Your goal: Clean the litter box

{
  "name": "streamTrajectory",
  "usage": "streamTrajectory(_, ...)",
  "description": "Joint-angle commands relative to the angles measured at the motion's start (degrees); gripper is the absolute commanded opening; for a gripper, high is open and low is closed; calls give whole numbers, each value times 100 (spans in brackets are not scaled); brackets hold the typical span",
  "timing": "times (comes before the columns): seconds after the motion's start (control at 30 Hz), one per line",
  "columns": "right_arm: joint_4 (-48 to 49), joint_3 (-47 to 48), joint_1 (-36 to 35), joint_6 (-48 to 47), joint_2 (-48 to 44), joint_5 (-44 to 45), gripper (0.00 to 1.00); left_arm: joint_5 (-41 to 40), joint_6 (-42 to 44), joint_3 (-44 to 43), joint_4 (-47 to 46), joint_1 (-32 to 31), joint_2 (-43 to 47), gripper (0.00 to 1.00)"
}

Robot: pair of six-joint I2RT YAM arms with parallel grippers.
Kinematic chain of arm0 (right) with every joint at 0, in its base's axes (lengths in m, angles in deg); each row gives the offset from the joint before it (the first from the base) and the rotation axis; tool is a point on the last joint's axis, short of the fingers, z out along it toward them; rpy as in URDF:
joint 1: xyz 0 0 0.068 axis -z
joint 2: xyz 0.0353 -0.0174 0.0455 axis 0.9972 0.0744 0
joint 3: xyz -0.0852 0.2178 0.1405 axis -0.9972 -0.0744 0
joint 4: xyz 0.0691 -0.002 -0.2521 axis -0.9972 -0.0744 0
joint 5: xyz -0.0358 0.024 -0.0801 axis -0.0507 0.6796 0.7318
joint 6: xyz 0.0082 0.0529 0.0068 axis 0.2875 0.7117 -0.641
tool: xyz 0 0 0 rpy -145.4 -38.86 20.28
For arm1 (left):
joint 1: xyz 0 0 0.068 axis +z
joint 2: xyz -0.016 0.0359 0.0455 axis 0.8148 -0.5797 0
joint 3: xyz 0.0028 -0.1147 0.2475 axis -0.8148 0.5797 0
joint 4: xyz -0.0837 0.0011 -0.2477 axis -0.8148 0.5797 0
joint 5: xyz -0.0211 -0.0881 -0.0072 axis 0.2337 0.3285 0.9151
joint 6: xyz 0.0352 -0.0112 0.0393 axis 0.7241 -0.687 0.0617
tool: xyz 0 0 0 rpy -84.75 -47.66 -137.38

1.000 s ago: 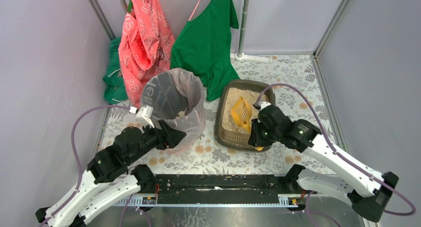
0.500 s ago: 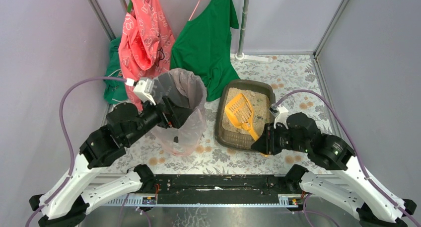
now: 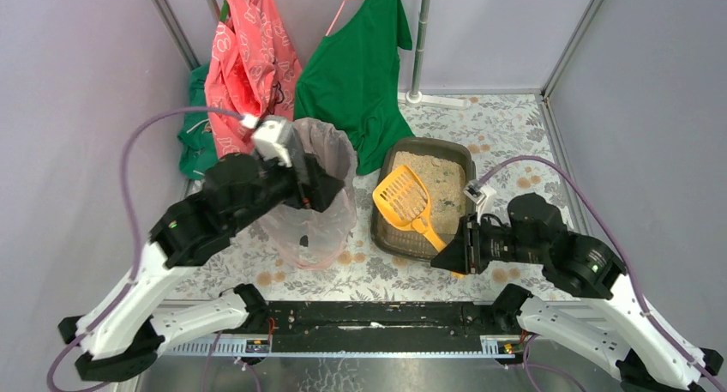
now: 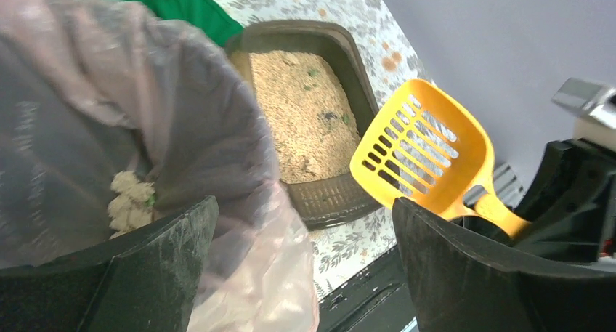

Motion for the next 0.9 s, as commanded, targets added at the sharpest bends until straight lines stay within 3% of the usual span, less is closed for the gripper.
streamTrajectory(0.0,533,379,15,253,-176,-849,0,1140,530,-212,-691,-29,-847,99)
streamTrajectory(0.2,1279,-191,11,886,-683,-1376,0,2477,409,-296,-1043,-28,-1697,98)
streamTrajectory(0.47,1263,-316,16,766,-727,-1447,0,3677,8,190,-2083,-33,-1707,91)
streamTrajectory(0.67,1402,-455,7,735,-720,-1541,0,4476,-387,320,-2517,-59,-1691,62)
streamTrajectory(0.73,1401,-494,14,726,-732,-1539,0,4484,-404,368,-2532,-72,-1629,39)
streamTrajectory(0.8,1393,-523,16,714,-733,-1569,0,4401,-446,412,-2533,-76,-1555,8)
streamTrajectory(0.83,1397,-534,16,719,-742,-1586,0,4333,-475,436,-2533,-81,-1520,0)
streamTrajectory(0.87,1395,-531,18,724,-746,-1585,0,4321,-489,462,-2554,-78,-1489,0)
